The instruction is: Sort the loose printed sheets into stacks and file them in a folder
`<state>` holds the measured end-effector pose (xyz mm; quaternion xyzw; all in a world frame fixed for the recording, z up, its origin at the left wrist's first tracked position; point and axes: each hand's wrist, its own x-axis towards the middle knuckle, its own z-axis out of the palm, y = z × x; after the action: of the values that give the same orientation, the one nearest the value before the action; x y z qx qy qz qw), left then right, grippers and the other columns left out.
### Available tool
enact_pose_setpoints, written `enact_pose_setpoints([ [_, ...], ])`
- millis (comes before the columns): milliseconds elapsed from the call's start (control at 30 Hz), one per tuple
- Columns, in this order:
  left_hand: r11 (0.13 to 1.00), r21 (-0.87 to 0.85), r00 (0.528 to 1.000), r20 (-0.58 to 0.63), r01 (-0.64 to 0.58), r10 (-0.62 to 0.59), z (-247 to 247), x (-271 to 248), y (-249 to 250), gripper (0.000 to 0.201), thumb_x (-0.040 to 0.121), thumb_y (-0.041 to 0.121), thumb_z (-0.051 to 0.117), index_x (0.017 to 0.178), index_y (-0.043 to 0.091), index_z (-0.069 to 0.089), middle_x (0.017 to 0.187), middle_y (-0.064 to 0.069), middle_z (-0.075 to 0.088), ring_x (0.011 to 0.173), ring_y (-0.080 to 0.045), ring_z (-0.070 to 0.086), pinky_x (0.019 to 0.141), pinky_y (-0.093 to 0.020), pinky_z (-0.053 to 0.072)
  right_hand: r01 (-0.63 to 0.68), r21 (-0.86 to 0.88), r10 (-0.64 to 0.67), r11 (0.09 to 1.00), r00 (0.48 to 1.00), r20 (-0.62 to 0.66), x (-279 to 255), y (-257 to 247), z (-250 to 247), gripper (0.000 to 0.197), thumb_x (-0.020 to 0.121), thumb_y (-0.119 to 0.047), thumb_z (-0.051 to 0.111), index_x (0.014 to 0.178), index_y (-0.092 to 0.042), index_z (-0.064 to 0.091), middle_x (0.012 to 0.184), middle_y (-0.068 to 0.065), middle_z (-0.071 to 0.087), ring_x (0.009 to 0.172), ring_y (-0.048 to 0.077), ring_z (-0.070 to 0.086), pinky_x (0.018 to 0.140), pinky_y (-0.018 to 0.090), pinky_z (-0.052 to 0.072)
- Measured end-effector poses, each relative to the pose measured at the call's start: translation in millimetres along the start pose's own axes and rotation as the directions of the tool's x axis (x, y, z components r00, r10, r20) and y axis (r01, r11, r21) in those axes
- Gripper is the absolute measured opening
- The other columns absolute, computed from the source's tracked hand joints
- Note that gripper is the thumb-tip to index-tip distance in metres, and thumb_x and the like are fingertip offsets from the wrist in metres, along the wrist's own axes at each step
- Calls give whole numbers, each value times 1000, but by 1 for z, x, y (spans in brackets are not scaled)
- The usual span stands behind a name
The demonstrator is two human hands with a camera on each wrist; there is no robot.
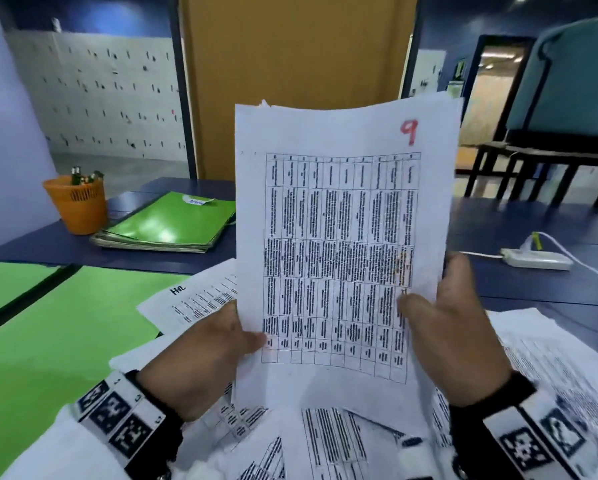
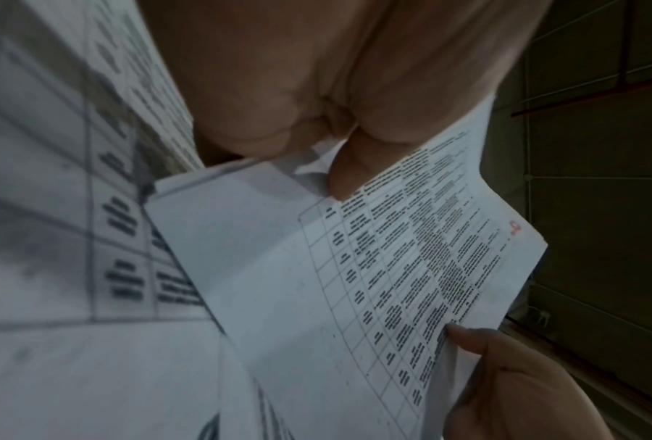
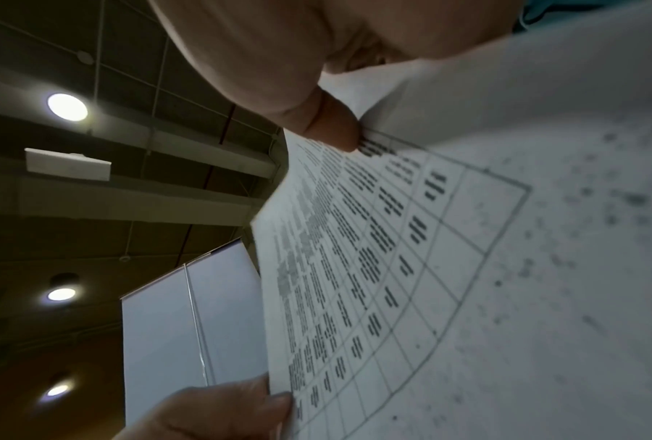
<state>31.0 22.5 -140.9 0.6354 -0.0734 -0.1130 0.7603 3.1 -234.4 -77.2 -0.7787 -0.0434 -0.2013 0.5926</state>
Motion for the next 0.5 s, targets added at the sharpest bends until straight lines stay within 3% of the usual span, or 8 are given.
enact_pose_setpoints([
  [67, 999, 41, 1000, 0, 12, -12, -4, 2, -6, 53, 80, 7, 64, 132, 14, 62, 131, -15, 70, 124, -37, 65, 113, -59, 40, 13, -27, -13, 1000, 1000, 11, -3, 3, 4, 36, 89, 8, 49, 104, -24, 43, 82, -1, 66, 54, 8, 54, 41, 14, 40],
  [133, 984, 177, 998, -59, -13, 24, -2, 1, -5, 41, 78, 17, 68, 118, 26, 69, 124, -9, 74, 119, -35, 68, 109, -62, 44, 27, -49, -25, 998, 999, 34, -4, 4, 9, 38, 89, 7, 47, 109, -26, 43, 87, -3, 68, 59, 9, 60, 46, 16, 44],
  [167, 977, 209, 993, -104, -38, 61, 1, 1, -4, 32, 80, 14, 67, 110, 25, 71, 118, -8, 77, 114, -33, 71, 103, -60, 49, 31, -47, -29, 998, 999, 40, -3, 6, 10, 39, 89, 7, 47, 110, -26, 43, 89, -4, 68, 60, 9, 61, 48, 18, 45],
  [267, 957, 258, 968, -175, -132, 180, 11, -4, 5, 30, 96, -8, 55, 110, 16, 68, 104, -4, 80, 100, -26, 75, 76, -35, 58, 56, -15, -56, 998, 998, -27, 0, -3, 14, 37, 88, 10, 46, 108, -21, 44, 85, -2, 66, 56, 2, 56, 46, 15, 44],
  [300, 954, 246, 960, -173, -173, 219, 13, -7, 10, 34, 98, -9, 51, 115, 17, 66, 106, -1, 80, 100, -22, 76, 73, -32, 57, 87, -3, -87, 996, 994, -63, 2, -7, 13, 35, 87, 11, 46, 106, -18, 45, 84, -2, 65, 55, 0, 56, 45, 13, 43],
  [400, 955, 168, 948, -163, -245, 272, 14, -9, 19, 39, 95, -10, 53, 122, 15, 66, 115, -2, 78, 107, -20, 74, 88, -39, 54, 167, 50, -160, 985, 979, -123, 2, -19, 11, 33, 86, 12, 49, 102, -16, 43, 79, -5, 61, 54, -4, 55, 44, 8, 40],
  [500, 988, 31, 975, -165, -148, 151, 9, -6, 13, 34, 92, -14, 51, 114, 4, 69, 106, -11, 79, 93, -23, 77, 80, -35, 60, 106, 60, -100, 993, 990, -95, 1, -9, 15, 34, 85, 8, 52, 110, -14, 42, 80, -2, 60, 55, 2, 57, 42, 15, 42],
])
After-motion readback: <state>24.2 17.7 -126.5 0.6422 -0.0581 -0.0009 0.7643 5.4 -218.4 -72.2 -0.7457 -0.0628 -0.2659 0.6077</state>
